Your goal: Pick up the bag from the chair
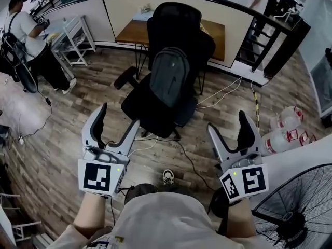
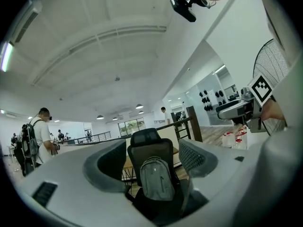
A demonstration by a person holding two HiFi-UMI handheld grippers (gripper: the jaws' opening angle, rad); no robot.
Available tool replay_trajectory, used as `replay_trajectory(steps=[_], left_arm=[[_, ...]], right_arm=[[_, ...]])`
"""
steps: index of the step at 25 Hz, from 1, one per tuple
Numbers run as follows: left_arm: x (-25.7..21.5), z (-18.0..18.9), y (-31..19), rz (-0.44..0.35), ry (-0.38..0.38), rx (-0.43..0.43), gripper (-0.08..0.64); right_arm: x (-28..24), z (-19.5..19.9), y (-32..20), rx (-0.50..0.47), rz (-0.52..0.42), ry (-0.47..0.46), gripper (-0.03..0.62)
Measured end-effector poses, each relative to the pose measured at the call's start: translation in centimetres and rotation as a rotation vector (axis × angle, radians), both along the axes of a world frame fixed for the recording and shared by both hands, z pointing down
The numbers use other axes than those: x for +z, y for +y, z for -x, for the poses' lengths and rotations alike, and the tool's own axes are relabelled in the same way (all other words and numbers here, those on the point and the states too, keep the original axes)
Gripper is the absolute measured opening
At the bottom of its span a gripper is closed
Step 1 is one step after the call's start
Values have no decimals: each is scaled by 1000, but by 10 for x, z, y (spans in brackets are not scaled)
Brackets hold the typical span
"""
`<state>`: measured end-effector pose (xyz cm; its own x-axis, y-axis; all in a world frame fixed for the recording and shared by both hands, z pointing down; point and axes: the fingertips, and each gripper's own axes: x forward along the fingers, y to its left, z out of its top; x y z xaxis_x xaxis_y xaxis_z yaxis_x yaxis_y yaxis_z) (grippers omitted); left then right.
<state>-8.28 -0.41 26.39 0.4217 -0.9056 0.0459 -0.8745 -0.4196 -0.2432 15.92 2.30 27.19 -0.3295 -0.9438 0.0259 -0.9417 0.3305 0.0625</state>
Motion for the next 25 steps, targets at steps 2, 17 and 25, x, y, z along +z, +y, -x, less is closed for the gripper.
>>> replay_trajectory(steps=[2, 17, 25], left_arm=[[1, 0, -13, 5, -4, -17, 344], [22, 21, -126, 32, 28, -24, 344], [23, 27, -242, 58, 41, 66, 344]], right_arm=[[1, 0, -17, -15, 0, -12, 379], [25, 13, -131, -17, 39, 24, 383], [23, 21, -219, 63, 63, 41, 384]])
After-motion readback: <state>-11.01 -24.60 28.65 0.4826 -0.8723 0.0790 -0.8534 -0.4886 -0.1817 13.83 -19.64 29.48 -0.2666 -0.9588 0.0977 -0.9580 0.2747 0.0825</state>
